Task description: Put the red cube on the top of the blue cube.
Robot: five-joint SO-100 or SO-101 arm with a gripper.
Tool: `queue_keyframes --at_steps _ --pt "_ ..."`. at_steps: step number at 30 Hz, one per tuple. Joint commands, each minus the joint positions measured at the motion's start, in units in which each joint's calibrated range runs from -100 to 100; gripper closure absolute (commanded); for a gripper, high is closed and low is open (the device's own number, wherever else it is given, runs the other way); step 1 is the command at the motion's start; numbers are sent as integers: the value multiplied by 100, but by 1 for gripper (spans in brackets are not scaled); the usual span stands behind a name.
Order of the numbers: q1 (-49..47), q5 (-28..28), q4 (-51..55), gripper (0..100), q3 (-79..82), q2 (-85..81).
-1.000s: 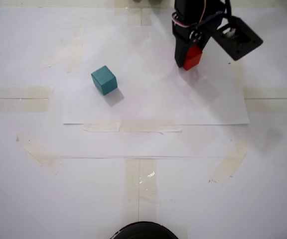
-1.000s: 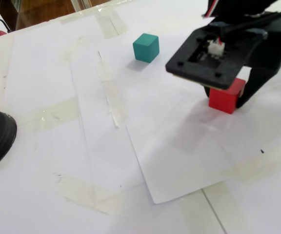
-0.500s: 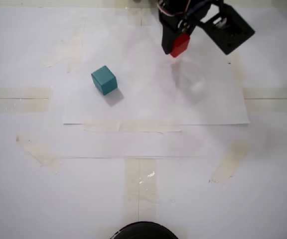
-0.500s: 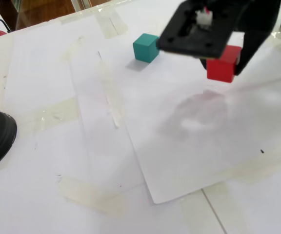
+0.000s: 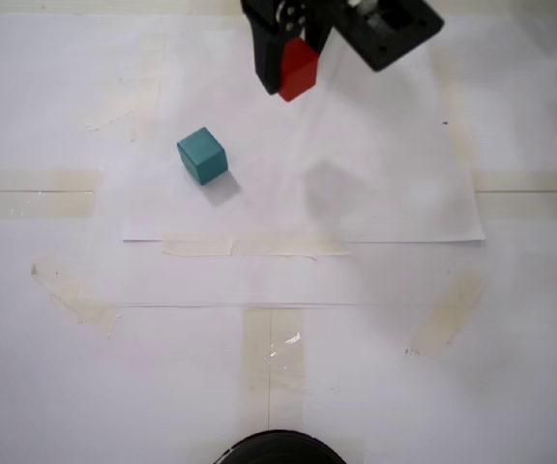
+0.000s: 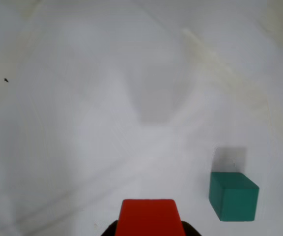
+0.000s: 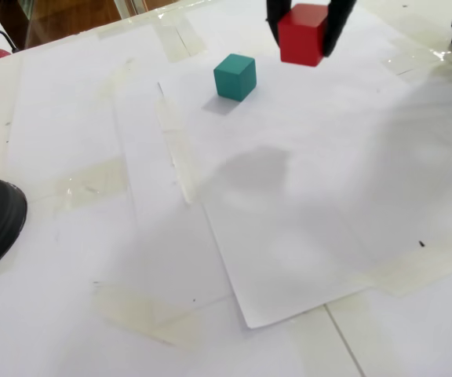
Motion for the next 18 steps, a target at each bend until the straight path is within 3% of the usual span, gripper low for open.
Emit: queue_keyframes --at_steps 1,18 --pt "463 264 52 87 -640 -238" --pt "1334 918 -54 87 -1584 792"
